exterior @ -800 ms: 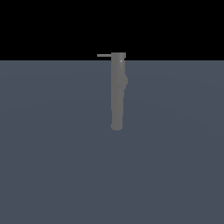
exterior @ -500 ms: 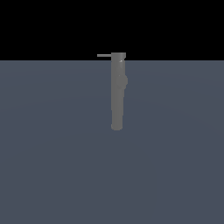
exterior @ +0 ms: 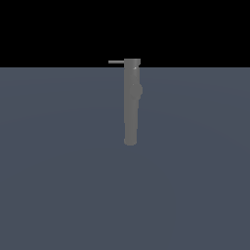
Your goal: Turn on the faucet by rotating a designated handle.
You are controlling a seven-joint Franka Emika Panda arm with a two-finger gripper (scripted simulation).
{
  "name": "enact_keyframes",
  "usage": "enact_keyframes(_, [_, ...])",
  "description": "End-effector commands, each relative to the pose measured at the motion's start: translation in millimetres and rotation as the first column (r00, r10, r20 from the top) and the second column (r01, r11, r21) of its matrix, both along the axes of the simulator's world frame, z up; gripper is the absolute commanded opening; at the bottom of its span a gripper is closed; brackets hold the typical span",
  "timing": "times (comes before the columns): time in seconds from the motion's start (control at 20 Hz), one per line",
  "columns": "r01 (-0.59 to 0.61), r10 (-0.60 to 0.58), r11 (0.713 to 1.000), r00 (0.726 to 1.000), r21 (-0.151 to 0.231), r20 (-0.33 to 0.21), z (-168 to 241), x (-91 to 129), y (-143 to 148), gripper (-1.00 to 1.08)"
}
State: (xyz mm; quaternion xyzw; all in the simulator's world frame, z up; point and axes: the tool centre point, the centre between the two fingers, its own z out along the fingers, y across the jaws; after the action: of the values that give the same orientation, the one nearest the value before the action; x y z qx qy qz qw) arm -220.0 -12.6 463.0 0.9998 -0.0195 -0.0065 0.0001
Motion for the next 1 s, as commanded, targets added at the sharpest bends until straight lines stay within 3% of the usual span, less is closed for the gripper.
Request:
enact_keyframes(0.0, [-0.002, 0.002, 1.000, 1.000, 0.000, 0.001, -9.8, 15.2, 2.1, -1.00])
enact_keyframes(0.95, [-0.015, 0.015, 1.000, 1.000, 0.002, 0.007, -97.4, 161.0, 22.0, -1.00])
